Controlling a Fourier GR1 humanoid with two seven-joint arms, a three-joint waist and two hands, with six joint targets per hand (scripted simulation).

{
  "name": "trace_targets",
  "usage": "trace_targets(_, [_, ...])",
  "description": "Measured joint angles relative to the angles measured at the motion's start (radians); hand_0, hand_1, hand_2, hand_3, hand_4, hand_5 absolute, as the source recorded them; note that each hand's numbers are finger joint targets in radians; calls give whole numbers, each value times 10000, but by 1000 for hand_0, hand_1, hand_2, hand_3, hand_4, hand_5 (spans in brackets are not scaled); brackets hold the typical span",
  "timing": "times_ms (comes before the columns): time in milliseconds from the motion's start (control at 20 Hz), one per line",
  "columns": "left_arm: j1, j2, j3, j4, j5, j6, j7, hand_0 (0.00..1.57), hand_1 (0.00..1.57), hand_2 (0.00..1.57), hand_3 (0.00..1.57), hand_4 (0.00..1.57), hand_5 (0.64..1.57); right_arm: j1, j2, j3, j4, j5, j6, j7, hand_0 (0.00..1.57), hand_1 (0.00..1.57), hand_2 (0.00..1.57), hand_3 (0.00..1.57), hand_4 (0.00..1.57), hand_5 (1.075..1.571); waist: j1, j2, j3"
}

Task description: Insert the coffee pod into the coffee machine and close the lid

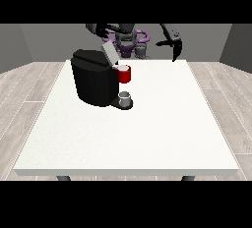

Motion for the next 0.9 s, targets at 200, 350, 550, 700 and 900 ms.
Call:
trace_targets(200, [53,3,-66,-357,95,70,-45,0,0,0,0,301,1571,-591,-180,-549,641,-281,-40,-161,0,0,0,0,395,1571,146,393,-1])
trace_targets(350, [147,164,-9,-409,245,-77,-252,0,0,0,0,357,1571,-1006,-254,-932,1149,-322,-76,-217,0,0,0,0,362,1571,174,593,1])
trace_targets(550, [-74,236,82,-334,344,46,-360,0,0,0,0,367,1571,-1712,-589,-1550,1738,-531,57,-293,0,0,0,0,406,1571,133,934,-1])
trace_targets(700, [-170,302,52,-379,393,59,-233,0,0,0,0,363,1571,-1937,-560,-1720,2349,-578,50,-540,0,0,0,0,463,1571,180,1055,-2])
trace_targets(900, [-242,308,-27,-245,366,163,-403,0,0,0,0,396,1571,-2461,-623,-1972,2941,-633,30,-680,0,0,0,0,440,1571,195,1142,-12])
